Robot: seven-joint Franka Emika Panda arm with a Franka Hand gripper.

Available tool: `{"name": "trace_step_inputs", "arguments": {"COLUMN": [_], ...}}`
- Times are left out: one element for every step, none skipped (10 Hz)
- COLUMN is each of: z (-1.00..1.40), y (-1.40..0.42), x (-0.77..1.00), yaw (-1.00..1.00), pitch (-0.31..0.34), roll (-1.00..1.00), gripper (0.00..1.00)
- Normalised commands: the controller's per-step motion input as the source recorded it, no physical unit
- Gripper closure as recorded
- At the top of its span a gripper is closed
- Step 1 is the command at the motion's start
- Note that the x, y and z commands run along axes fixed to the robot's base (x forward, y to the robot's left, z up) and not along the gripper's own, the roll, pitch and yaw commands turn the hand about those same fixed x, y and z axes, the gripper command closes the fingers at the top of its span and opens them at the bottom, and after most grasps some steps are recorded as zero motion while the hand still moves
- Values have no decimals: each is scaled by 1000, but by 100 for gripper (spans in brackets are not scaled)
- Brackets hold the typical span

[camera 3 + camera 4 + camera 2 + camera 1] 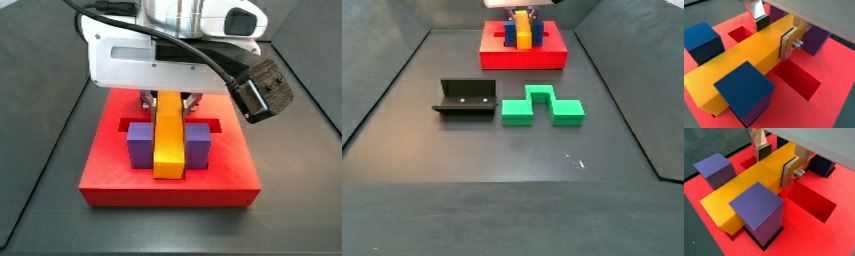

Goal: Pick up the yellow object. Move up. Move to above the board. Insert the yellow object.
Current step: Insert the yellow object.

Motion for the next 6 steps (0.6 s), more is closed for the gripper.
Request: {"name": "trace_step_inputs", "arguments": {"z": [-246,-343,-457,-557,-554,-577], "y": [0,-14,-40,-51,-37,-51], "x": [0,0,-23,-46,-14,-49], "yaw": [0,0,0,0,0,0], "pitch": [0,0,0,0,0,0], "roll": [13,27,16,31,49,60], "gripper": [100,100,100,100,100,100]}}
